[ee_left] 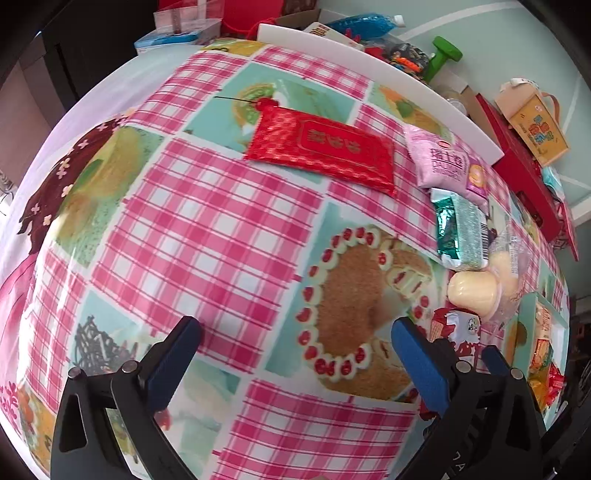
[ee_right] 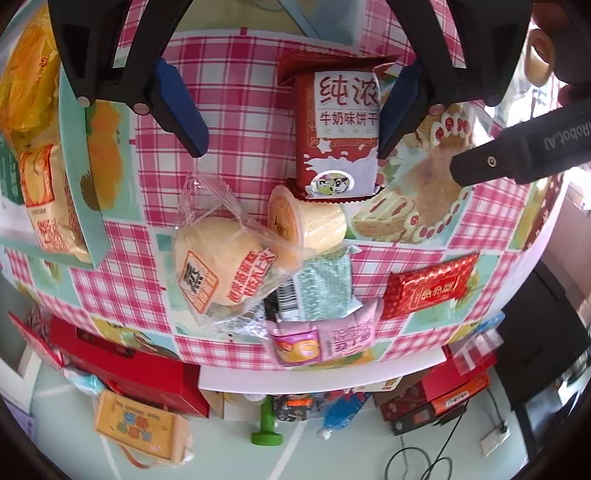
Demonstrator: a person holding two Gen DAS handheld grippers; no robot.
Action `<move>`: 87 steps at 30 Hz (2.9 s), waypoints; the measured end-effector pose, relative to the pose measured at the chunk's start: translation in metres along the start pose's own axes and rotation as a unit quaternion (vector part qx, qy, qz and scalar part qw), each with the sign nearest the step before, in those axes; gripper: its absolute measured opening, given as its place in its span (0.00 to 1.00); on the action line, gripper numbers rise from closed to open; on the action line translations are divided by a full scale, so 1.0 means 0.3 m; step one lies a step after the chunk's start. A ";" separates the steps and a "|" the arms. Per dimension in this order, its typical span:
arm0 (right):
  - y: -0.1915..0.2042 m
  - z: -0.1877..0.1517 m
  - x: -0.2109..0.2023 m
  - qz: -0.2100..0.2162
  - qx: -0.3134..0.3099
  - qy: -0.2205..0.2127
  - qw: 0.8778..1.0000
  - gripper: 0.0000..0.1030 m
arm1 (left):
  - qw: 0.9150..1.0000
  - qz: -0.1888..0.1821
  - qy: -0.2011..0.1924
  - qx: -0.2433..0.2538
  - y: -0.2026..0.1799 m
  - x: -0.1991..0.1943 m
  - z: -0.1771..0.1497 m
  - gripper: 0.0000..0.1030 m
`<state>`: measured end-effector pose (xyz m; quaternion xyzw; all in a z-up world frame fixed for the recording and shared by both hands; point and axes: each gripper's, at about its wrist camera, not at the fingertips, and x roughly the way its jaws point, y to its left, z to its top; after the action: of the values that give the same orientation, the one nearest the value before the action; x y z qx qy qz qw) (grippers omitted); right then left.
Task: Organize snacks
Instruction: 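Move both tools back over the snack pile, then grasp the pudding cup with left tool while right tool grasps red-white milk biscuit pack, then carry both items into the white tray and open both tools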
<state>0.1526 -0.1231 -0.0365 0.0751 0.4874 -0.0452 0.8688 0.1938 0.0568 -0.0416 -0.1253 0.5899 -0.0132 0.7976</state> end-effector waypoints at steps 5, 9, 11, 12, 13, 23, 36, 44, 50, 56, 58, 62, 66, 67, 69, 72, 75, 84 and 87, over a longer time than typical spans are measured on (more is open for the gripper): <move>-0.024 0.000 -0.013 0.001 0.003 0.005 1.000 0.70 | 1.000 -0.005 0.003 0.014 -0.076 0.012 -0.004 1.00; -0.040 -0.007 -0.027 0.006 0.005 0.015 1.000 0.52 | 1.000 -0.010 0.006 0.022 -0.131 0.029 -0.008 1.00; -0.046 -0.015 -0.034 0.011 0.007 0.023 1.000 0.46 | 0.999 -0.014 0.007 0.028 -0.155 0.025 -0.013 1.00; -0.049 -0.019 -0.038 0.013 0.007 0.027 1.000 0.42 | 0.999 -0.015 0.007 0.031 -0.169 0.028 -0.015 1.00; -0.050 -0.024 -0.040 0.013 0.005 0.029 0.999 0.41 | 0.999 -0.015 0.007 0.033 -0.181 0.033 -0.017 1.00; -0.179 -0.027 -0.062 -0.008 0.045 0.023 0.999 0.41 | 0.998 -0.034 0.001 0.055 -0.312 0.035 -0.022 1.00; -0.226 -0.014 -0.056 -0.012 0.061 0.025 0.998 0.41 | 0.992 -0.090 -0.027 0.085 -0.553 0.060 0.037 0.90; -0.230 -0.013 -0.053 -0.012 0.064 0.028 0.997 0.41 | 0.989 -0.111 -0.022 0.097 -0.646 0.156 0.014 0.59; -0.227 -0.013 -0.050 -0.013 0.061 0.030 0.998 0.41 | 0.988 -0.111 -0.034 0.105 -0.676 0.196 0.007 0.41; -0.226 -0.013 -0.045 -0.014 0.056 0.033 0.998 0.41 | 0.987 -0.107 -0.057 0.110 -0.636 0.166 0.024 0.38; -0.226 -0.013 -0.045 -0.014 0.055 0.034 0.998 0.41 | 0.986 -0.105 -0.061 0.115 -0.631 0.161 0.025 0.37; -0.228 -0.014 -0.047 -0.011 0.053 0.038 0.998 0.41 | 0.986 -0.096 -0.064 0.122 -0.580 0.113 0.002 0.37; -0.225 -0.015 -0.058 0.012 0.057 0.040 0.997 0.41 | 0.986 -0.092 -0.065 0.124 -0.538 0.085 -0.030 0.37; -0.222 -0.015 -0.062 0.016 0.057 0.040 0.997 0.41 | 0.986 -0.092 -0.066 0.123 -0.521 0.077 -0.043 0.37; -0.214 -0.014 -0.073 0.019 0.055 0.038 0.998 0.41 | 0.986 -0.097 -0.065 0.119 -0.488 0.066 -0.062 0.37; -0.205 -0.013 -0.096 0.023 0.052 0.033 0.998 0.41 | 0.986 -0.109 -0.067 0.103 -0.431 0.038 -0.084 0.37; -0.204 -0.012 -0.122 0.032 0.054 0.027 0.998 0.41 | 0.986 -0.115 -0.080 0.096 -0.392 -0.006 -0.090 0.37; -0.214 -0.006 -0.252 0.034 0.056 -0.019 0.998 0.41 | 0.975 -0.144 -0.131 0.107 -0.388 -0.170 -0.095 0.37; -0.228 -0.005 -0.287 0.035 0.059 -0.031 0.997 0.41 | 0.970 -0.153 -0.144 0.119 -0.416 -0.212 -0.101 0.37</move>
<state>0.0961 -0.1897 0.0304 0.1423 0.4541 -0.0455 0.8783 0.1616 -0.0590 0.0368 -0.1191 0.4364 -0.1871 0.8720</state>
